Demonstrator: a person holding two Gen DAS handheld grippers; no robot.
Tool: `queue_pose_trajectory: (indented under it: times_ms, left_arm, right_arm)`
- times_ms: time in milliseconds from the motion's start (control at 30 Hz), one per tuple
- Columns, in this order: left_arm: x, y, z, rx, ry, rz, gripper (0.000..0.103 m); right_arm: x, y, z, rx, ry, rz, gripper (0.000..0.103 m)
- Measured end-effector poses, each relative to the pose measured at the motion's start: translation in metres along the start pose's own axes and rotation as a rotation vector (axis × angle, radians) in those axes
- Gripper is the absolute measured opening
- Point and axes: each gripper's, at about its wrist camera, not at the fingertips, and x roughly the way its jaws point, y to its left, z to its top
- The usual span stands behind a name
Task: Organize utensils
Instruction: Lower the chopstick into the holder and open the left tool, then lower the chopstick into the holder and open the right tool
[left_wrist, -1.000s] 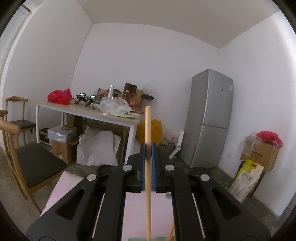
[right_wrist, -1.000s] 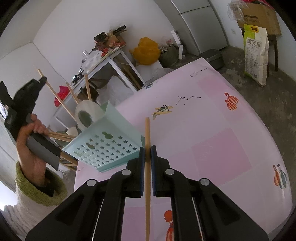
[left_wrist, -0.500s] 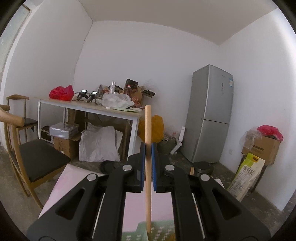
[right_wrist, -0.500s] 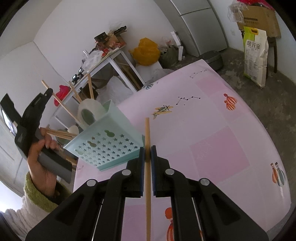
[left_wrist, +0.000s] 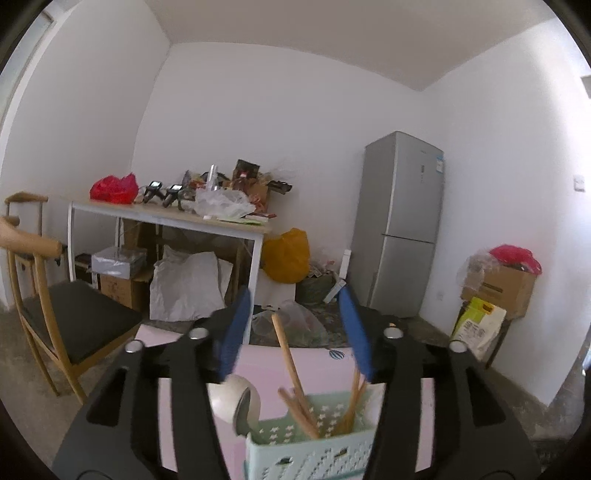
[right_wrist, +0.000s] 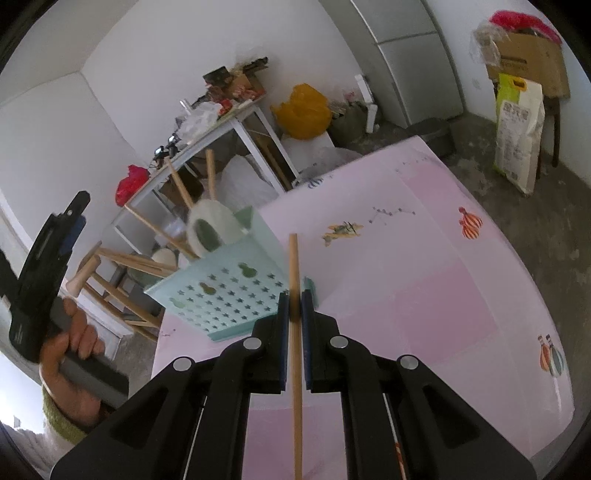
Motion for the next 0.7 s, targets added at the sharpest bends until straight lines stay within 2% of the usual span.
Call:
queue_pose_trajectory:
  times_ms: [100, 300, 433, 700]
  left_arm:
    - [-0.022, 0.003, -0.004, 0.052, 0.019, -0.021, 0.065]
    - [-0.047, 0.026, -0.025, 0.069, 0.158, -0.036, 0.073]
    - [-0.051, 0.046, -0.045, 0.065, 0.262, -0.003, 0.073]
    - [-0.051, 0.078, -0.074, 0.039, 0.408, 0.069, 0.074]
  right_arm:
    - [-0.008, 0.011, 0.007, -0.039, -0.030, 0.010, 0.007]
    - [-0.026, 0.038, 0.029, -0.113, -0.094, 0.051, 0.007]
    - [-0.045, 0.065, 0.050, -0.188, -0.156, 0.079, 0.007]
    - [-0.077, 0.114, 0.096, -0.312, -0.278, 0.143, 0.007]
